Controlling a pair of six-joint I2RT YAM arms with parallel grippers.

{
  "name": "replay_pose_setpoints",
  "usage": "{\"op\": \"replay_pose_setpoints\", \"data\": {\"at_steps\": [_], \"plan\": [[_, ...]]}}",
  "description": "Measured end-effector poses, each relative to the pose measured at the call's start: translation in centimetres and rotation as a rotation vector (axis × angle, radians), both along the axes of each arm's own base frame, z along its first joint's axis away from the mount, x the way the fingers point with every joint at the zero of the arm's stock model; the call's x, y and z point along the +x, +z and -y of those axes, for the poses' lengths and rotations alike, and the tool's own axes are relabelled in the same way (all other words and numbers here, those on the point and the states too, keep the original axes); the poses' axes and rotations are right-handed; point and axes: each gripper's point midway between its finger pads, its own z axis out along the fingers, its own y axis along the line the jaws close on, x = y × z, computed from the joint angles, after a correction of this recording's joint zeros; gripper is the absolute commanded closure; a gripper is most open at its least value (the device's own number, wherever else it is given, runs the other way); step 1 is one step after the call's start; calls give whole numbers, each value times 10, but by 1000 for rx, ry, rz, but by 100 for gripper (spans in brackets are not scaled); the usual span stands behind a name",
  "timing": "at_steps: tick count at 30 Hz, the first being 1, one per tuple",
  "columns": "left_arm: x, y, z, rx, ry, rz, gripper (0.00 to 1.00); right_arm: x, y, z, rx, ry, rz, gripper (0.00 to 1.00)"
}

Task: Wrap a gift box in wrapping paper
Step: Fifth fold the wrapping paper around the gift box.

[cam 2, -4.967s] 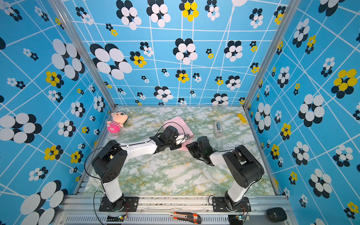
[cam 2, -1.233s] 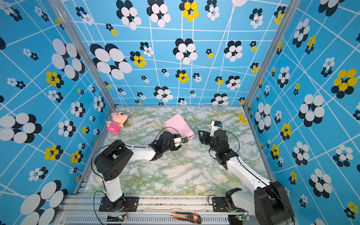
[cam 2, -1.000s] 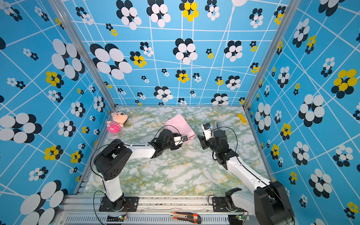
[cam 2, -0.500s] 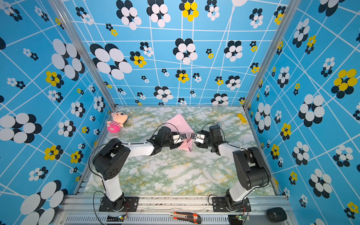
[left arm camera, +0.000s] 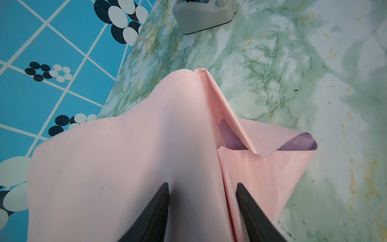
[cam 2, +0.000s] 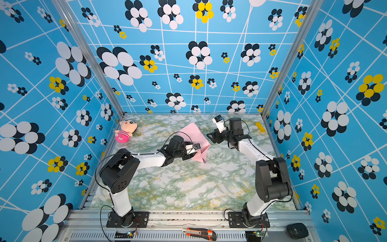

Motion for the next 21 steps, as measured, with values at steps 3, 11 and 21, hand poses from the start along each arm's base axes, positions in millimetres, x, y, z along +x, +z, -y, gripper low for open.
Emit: {"op": "replay_pose_setpoints", "data": {"at_steps": [3, 11, 21], "plan": [[0, 0, 0, 0, 0, 0, 48, -10, -10, -1, 76, -59, -154, 30], [0, 0, 0, 1, 0, -2, 49, -21, -53, -8, 177, -131, -427, 26], [0, 0, 0, 4, 0, -6, 49, -25, -67, -20, 208, -117, -481, 17]]}}
